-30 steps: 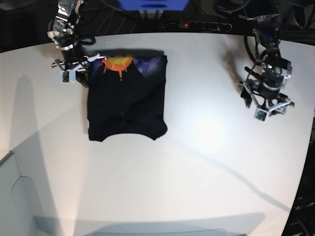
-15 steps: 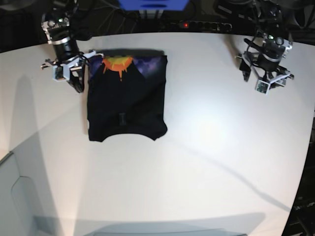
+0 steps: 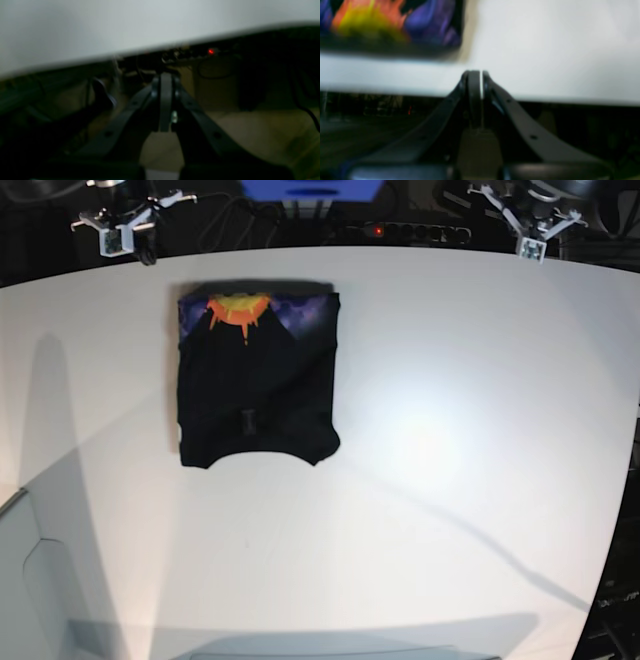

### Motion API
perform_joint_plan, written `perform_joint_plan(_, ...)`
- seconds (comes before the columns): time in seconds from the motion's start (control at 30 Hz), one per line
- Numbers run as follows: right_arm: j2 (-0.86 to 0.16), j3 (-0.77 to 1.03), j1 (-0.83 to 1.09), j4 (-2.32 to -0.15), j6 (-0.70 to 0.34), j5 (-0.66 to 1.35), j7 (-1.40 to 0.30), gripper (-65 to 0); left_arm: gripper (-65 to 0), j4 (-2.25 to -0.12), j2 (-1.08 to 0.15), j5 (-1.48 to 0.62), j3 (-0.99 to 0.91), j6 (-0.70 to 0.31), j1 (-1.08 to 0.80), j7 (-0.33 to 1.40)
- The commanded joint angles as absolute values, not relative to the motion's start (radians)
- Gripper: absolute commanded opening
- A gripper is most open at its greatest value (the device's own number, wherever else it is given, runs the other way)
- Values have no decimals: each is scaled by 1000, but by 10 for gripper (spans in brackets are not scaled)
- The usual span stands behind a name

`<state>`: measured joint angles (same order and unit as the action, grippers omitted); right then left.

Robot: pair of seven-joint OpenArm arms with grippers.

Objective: Fold the T-shirt properly

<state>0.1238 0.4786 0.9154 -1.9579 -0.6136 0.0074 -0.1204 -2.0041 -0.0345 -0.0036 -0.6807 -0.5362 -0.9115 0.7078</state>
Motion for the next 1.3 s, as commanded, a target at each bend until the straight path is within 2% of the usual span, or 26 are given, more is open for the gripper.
perform_joint_plan(0.0, 108, 481, 943, -1972, -616, 24, -96, -650, -650, -2012, -25, -2, -699, -532, -934, 700)
perform_joint_plan(0.17, 65, 447, 1020, -1908, -616, 24, -110, -650, -650, -1943, 22, 2, -679, -529, -970, 699)
perform_joint_plan(0.33, -30, 351, 986, -1638, -616, 44, -170, -650, -650, -1701, 16, 1, -621, -521, -891, 673)
perform_joint_plan(0.47, -105, 282, 855, -1307, -615, 97, -145, -650, -650, -1408, 24, 7, -616, -519, -806, 473)
perform_joint_plan(0.6, -127, 220, 699, -937, -605, 68, 62, -650, -650, -987, -1, 33, -616, -507, -679, 262)
perform_joint_plan(0.7, -127, 197, 624, -743, -504, 35, 232, -650, -650, -710, -42, 85, -616, -435, -573, 120)
perform_joint_plan(0.83, -127, 58, 499, -438, -352, 4, 461, -650, -650, -394, -64, 159, -616, -394, -441, -139)
perform_joint_plan(0.93, -120, -42, 389, -208, -186, 2, 555, -650, -650, -226, -73, 232, -616, -314, -354, -203)
perform_joint_plan(1.07, -93, -125, 302, -82, -7, 2, 575, -650, -650, -154, -58, 308, -616, -179, -280, -205)
perform_joint_plan(1.17, -84, -139, 294, -81, 42, 2, 573, -650, -650, -156, -35, 360, -618, -156, -266, -202)
perform_joint_plan(1.27, -68, -140, 294, -81, 44, 2, 573, -650, -650, -156, -28, 372, -618, -151, -254, -202)
